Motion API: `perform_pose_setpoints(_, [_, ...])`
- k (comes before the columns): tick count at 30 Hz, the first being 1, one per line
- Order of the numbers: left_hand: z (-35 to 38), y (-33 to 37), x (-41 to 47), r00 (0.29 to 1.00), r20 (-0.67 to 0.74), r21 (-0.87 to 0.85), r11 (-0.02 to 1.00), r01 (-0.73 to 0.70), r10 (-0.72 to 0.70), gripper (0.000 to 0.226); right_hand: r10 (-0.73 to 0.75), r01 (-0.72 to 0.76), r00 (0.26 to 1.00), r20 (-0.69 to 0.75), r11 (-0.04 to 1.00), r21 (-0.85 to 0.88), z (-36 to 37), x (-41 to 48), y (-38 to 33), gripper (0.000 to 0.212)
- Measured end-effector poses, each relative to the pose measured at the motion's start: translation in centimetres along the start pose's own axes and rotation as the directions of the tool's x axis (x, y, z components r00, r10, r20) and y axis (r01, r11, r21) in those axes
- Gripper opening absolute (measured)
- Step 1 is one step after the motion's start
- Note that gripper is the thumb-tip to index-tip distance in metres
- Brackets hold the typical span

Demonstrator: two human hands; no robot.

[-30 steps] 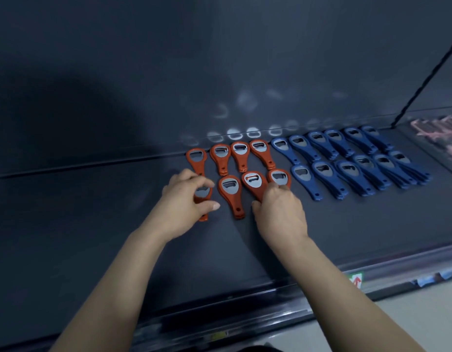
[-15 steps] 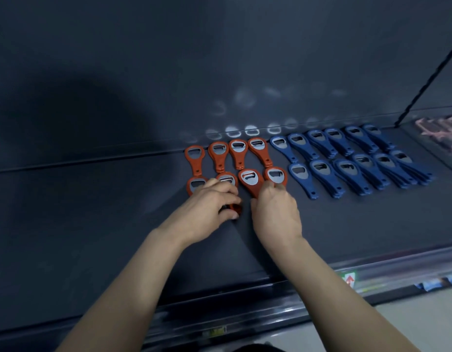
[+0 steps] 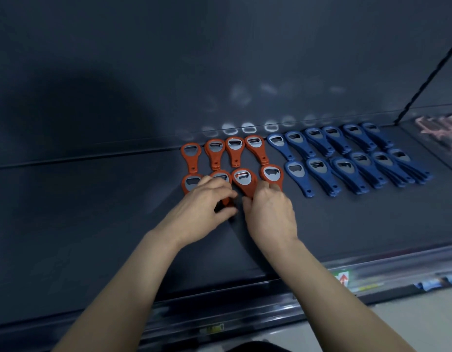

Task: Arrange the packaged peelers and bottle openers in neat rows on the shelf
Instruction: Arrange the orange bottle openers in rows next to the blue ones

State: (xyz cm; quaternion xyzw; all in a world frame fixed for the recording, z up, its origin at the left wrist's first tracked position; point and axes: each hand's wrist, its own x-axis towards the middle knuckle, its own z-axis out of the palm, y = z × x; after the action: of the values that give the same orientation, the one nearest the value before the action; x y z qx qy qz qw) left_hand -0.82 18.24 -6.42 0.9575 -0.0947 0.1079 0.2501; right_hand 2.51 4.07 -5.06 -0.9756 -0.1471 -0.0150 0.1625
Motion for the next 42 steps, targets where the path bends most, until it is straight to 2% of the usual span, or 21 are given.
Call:
perform_pose_setpoints(3, [-0.1, 0.0, 0.9, 0.996, -0.081, 0.017, 0.999, 0.033, -0.031, 0.023, 0.024, -0.024, 0.999, -0.023, 1.000, -0.010, 0.0, 0.1, 0.3, 0.031])
perform_pose_setpoints(11, [1.0, 0.1, 1.1, 0.990, -0.123, 0.108, 0.991, 0.076, -0.063, 0.020, 0.048, -0.049, 0.997, -0.056, 0.999, -0.022, 0.4, 0.2, 0.9, 0.029])
perform_pose_setpoints(19, [0.4, 0.2, 1.2, 0.984, -0.140, 0.071, 0.991, 0.117, -0.106, 0.023, 0.008, -0.010, 0.996, -0.093, 1.000, -0.014, 0.3, 0.3, 0.9, 0.045])
perform_pose_setpoints(24, [-0.1, -0.2, 3.4, 0.968, -0.187, 0.045, 0.983, 0.178, -0.167, 0.024, 0.019, -0.006, 0.985, -0.172, 0.997, 0.079, -1.3, 2.3, 2.6, 0.028])
perform_pose_setpoints(28, [-0.6, -0.9, 6.1, 0.964, -0.187, 0.109, 0.971, 0.214, -0.192, 0.026, 0.004, 0.019, 0.989, -0.145, 0.987, 0.157, -2.6, 4.9, 4.1, 0.020])
perform_pose_setpoints(32, [-0.8, -1.3, 8.0, 0.972, -0.127, 0.156, 0.964, 0.216, -0.197, 0.027, -0.039, 0.051, 0.995, -0.092, 0.990, 0.134, -3.1, 7.8, 4.0, 0.017])
perform_pose_setpoints(36, [-0.6, -1.4, 8.9, 0.972, -0.086, 0.159, 0.960, 0.231, -0.220, 0.032, -0.028, 0.027, 0.999, 0.014, 0.997, 0.073, -2.7, 10.1, 3.4, 0.022])
perform_pose_setpoints(42, [0.2, -2.1, 9.4, 0.953, -0.020, 0.128, 0.945, 0.302, -0.302, 0.032, -0.024, 0.024, 0.995, 0.099, 1.000, 0.004, -1.7, 11.3, 2.8, 0.034])
